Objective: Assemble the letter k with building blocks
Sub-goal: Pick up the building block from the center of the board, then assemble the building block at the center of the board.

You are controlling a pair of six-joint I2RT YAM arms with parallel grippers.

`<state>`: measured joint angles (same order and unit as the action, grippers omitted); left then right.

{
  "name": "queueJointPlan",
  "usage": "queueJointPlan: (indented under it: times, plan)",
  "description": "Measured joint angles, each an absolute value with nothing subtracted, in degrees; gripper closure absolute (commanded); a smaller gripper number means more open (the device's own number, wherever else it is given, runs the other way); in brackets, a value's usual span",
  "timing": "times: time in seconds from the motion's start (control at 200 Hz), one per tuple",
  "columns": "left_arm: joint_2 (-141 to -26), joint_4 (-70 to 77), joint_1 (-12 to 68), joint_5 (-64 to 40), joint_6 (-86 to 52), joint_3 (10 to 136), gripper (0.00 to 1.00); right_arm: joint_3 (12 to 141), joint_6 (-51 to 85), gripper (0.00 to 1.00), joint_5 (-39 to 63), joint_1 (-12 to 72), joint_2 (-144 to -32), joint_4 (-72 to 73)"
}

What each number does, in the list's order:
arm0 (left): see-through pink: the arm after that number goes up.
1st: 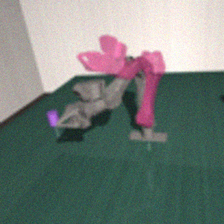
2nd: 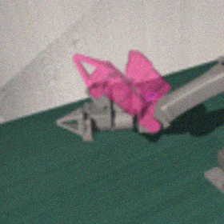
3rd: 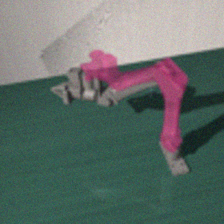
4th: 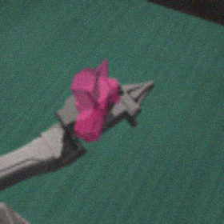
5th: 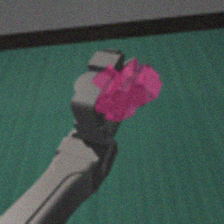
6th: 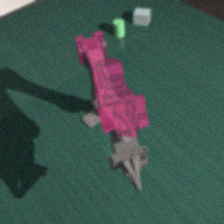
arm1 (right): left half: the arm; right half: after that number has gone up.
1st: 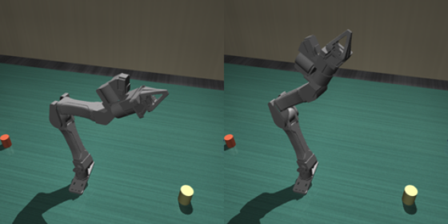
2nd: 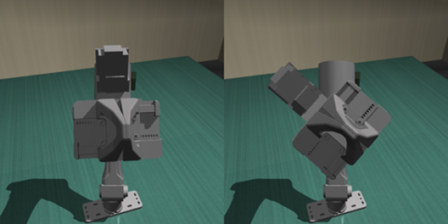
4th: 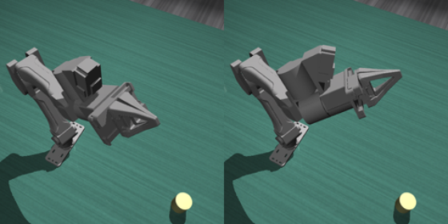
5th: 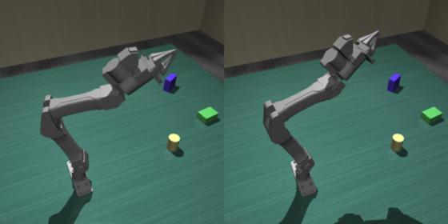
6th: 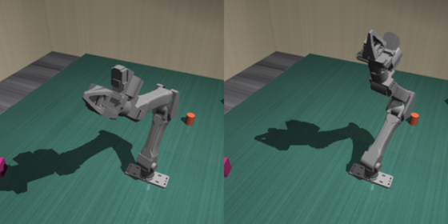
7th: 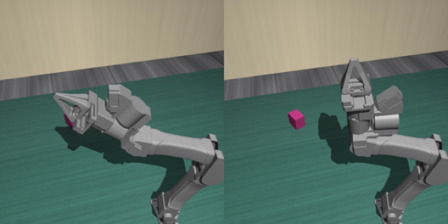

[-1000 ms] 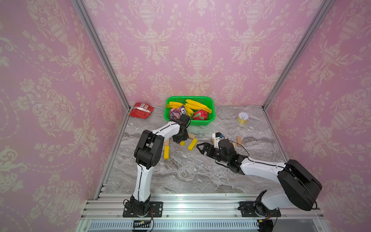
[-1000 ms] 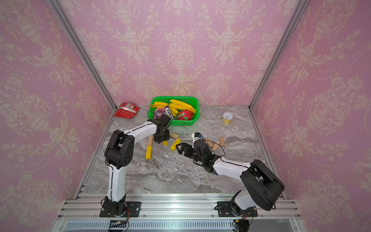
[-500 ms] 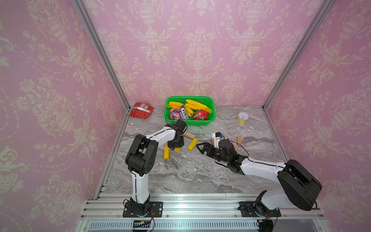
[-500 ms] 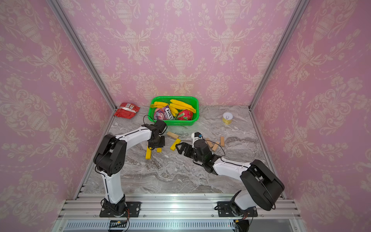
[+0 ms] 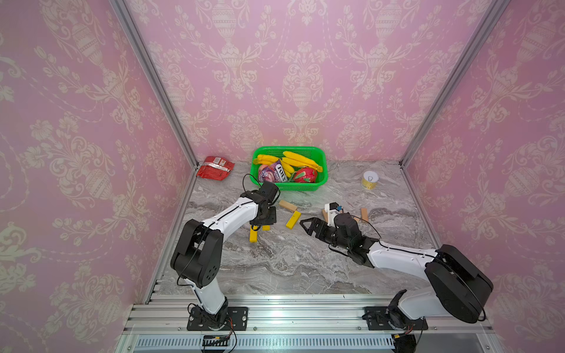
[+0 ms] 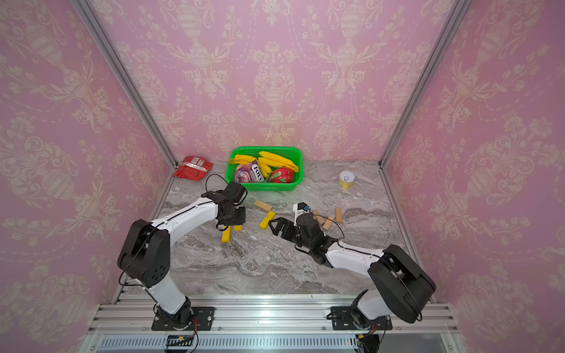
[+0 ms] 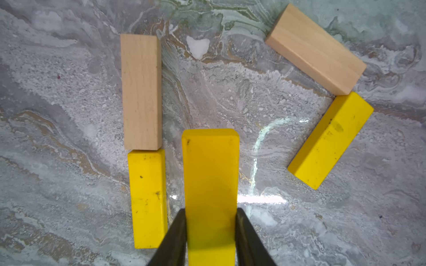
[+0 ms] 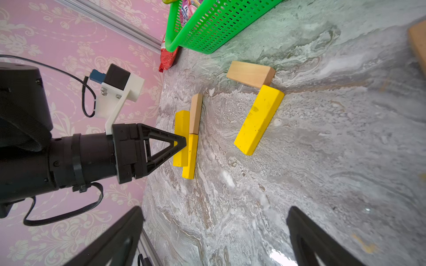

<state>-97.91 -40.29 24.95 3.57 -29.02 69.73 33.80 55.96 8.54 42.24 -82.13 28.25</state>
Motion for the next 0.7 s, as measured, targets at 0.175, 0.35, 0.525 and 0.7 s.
queueJointPlan:
  times: [0.175,0.35,0.525,0.7]
  plan:
    - [-93.58,-41.89,24.95,3.60,-28.93,66.15,0.88,33.78,55.96,0.00,8.56,42.26,-82.13,28.08]
    - [-88.95,-42.96,24.95,3.60,-28.97,63.05,0.87,33.78,55.99,0.00,8.56,42.30,-82.13,28.08]
    - [-86.19,-44.49,24.95,3.60,-28.97,60.51,0.87,33.76,55.96,0.00,8.56,42.30,-82.13,28.08]
    - [-84.25,-46.24,24.95,3.64,-28.97,57.78,0.86,33.76,55.96,0.00,8.56,42.28,-82.02,27.64]
